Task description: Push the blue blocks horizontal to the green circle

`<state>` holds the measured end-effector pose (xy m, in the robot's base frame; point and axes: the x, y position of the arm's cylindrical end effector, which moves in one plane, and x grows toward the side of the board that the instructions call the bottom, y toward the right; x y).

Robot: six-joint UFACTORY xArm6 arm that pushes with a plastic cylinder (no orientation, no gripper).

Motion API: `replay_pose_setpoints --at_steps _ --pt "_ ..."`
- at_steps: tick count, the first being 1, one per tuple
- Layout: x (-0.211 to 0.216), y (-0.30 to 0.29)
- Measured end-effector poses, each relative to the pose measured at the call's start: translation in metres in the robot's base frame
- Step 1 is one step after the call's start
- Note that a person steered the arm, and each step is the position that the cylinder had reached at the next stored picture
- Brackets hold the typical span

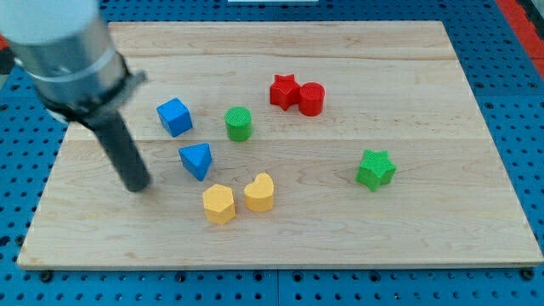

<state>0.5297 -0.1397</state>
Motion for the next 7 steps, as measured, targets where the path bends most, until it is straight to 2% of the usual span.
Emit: replay_pose_setpoints --at_steps 1,2,3,4,5,7 --pt "-0.006 0.082" --pt "-0.016 0.094" --pt "-0.022 0.040" --pt "-0.036 0.034" --pt "-0.036 0.067" --pt "-0.037 0.026"
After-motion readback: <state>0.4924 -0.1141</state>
